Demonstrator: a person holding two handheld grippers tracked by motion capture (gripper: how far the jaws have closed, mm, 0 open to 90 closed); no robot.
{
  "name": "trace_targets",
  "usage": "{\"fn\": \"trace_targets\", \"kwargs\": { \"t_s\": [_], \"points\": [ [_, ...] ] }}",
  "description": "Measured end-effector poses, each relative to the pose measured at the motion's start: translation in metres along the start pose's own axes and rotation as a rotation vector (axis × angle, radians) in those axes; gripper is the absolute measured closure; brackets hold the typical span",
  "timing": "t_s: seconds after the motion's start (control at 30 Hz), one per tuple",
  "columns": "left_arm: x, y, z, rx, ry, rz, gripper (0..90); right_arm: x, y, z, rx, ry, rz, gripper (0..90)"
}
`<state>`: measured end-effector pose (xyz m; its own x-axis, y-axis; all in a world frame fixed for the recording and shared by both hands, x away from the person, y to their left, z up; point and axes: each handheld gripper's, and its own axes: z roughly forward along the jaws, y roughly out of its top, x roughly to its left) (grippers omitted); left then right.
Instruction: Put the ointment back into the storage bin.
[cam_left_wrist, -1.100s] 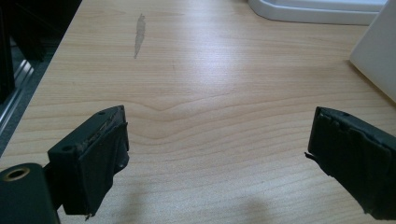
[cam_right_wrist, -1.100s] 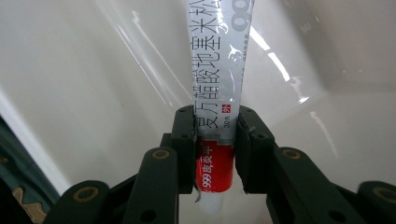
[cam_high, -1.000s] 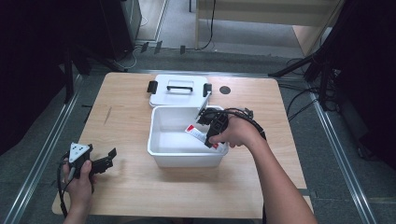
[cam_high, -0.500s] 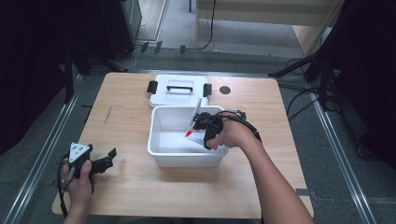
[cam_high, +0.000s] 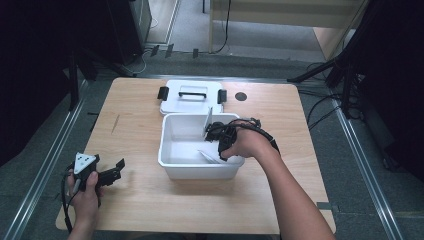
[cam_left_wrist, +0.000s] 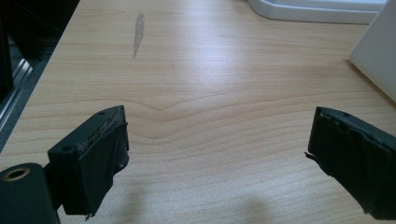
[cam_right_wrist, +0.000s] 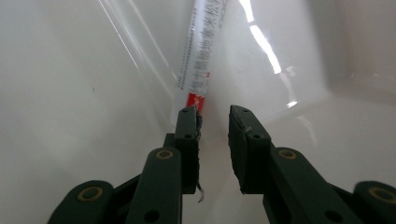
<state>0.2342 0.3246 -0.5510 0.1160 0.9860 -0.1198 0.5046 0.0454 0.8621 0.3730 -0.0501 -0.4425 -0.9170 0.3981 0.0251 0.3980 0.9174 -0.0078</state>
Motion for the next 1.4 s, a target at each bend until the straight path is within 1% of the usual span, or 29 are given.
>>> {"fn": "trace_targets", "kwargs": {
  "t_s": [0.1,0.13,0.17,0.2,0.23,0.3,0.33,0.37,0.4,0.43,0.47,0.5,0.57,0.6,0.63,0.7,0.73,0.77,0.8,0.87,0.9,0.93,0.97,1.0,1.03,1.1,1.33,1.4],
  "points": [
    [0.000,0.000,0.000,0.000,-0.003,-0.002,5.9,0.000,0.000,0.000,-0.004,0.000,0.005,72.0],
    [0.000,0.000,0.000,0.000,-0.003,-0.003,5.8,-0.001,-0.001,-0.002,-0.020,0.004,0.012,67.7],
    [0.000,0.000,0.000,0.000,-0.003,-0.003,5.9,-0.001,-0.001,-0.002,-0.020,0.004,0.012,67.7],
    [0.000,0.000,0.000,0.001,-0.003,-0.002,5.9,-0.001,-0.002,-0.004,-0.031,0.005,0.017,65.4],
    [0.000,0.000,0.000,0.001,-0.002,-0.001,5.9,-0.001,-0.003,-0.006,-0.050,0.004,0.019,60.1],
    [0.000,0.000,0.000,0.001,-0.001,-0.001,5.9,-0.002,-0.004,-0.012,-0.083,-0.003,0.040,53.6],
    [0.000,0.000,0.000,0.001,-0.001,-0.001,5.9,-0.002,-0.007,-0.020,-0.131,-0.024,0.070,44.8],
    [0.000,0.000,0.000,0.001,-0.001,-0.001,5.9,-0.002,-0.007,-0.020,-0.131,-0.024,0.070,44.8],
    [0.000,0.000,0.000,0.001,-0.001,0.000,5.9,-0.003,-0.010,-0.026,-0.165,-0.044,0.086,34.7],
    [0.000,0.000,0.000,0.000,-0.001,0.000,5.9,-0.003,-0.010,-0.026,-0.165,-0.044,0.086,34.7],
    [0.000,0.000,0.000,0.001,-0.002,0.001,5.9,-0.003,-0.011,-0.030,-0.182,-0.053,0.098,30.3],
    [0.000,0.000,0.000,0.000,-0.002,0.001,5.9,-0.002,-0.014,-0.035,-0.206,-0.069,0.115,23.0],
    [0.000,0.000,0.000,0.000,-0.002,0.001,5.9,-0.001,-0.018,-0.040,-0.239,-0.094,0.127,10.4],
    [0.000,0.000,0.000,0.000,-0.003,0.001,5.8,-0.001,-0.020,-0.042,-0.252,-0.099,0.138,6.8],
    [0.000,0.000,0.000,0.000,-0.003,0.001,5.8,0.000,-0.023,-0.046,-0.277,-0.100,0.152,0.0],
    [0.000,0.000,0.000,0.001,-0.003,0.003,5.9,0.002,-0.028,-0.052,-0.313,-0.097,0.182,0.0],
    [0.000,0.000,0.000,-0.001,-0.002,0.004,5.9,0.001,-0.033,-0.057,-0.349,-0.106,0.205,0.0],
    [0.000,0.000,0.000,-0.001,-0.002,0.004,5.9,0.001,-0.033,-0.057,-0.349,-0.106,0.205,0.0],
    [0.000,0.000,0.000,0.000,-0.002,0.006,5.9,0.001,-0.036,-0.059,-0.365,-0.114,0.223,0.0],
    [0.000,0.000,0.000,-0.001,-0.002,0.004,5.9,0.001,-0.044,-0.063,-0.399,-0.141,0.237,0.0],
    [0.000,0.000,0.000,-0.001,-0.002,0.005,5.9,0.000,-0.048,-0.065,-0.418,-0.143,0.256,0.0],
    [0.000,0.000,0.000,-0.002,-0.001,0.004,5.9,-0.002,-0.055,-0.067,-0.444,-0.139,0.289,0.0],
    [0.000,0.000,0.000,-0.002,-0.001,0.004,5.9,-0.002,-0.055,-0.067,-0.444,-0.139,0.289,0.0],
    [0.000,0.000,0.000,-0.003,0.000,0.003,5.9,-0.006,-0.064,-0.069,-0.483,-0.141,0.319,0.0],
    [0.000,0.000,0.000,-0.002,0.000,0.005,5.9,-0.006,-0.064,-0.069,-0.483,-0.141,0.319,0.0],
    [0.000,0.000,0.000,-0.004,-0.001,0.003,5.9,-0.008,-0.074,-0.070,-0.517,-0.141,0.342,0.0],
    [0.000,0.000,0.000,0.000,-0.001,0.004,5.9,-0.018,-0.111,-0.063,-0.603,-0.194,0.424,0.0],
    [0.000,0.000,0.000,0.000,0.000,0.003,5.9,-0.019,-0.120,-0.060,-0.622,-0.210,0.429,0.0]
  ]
}}
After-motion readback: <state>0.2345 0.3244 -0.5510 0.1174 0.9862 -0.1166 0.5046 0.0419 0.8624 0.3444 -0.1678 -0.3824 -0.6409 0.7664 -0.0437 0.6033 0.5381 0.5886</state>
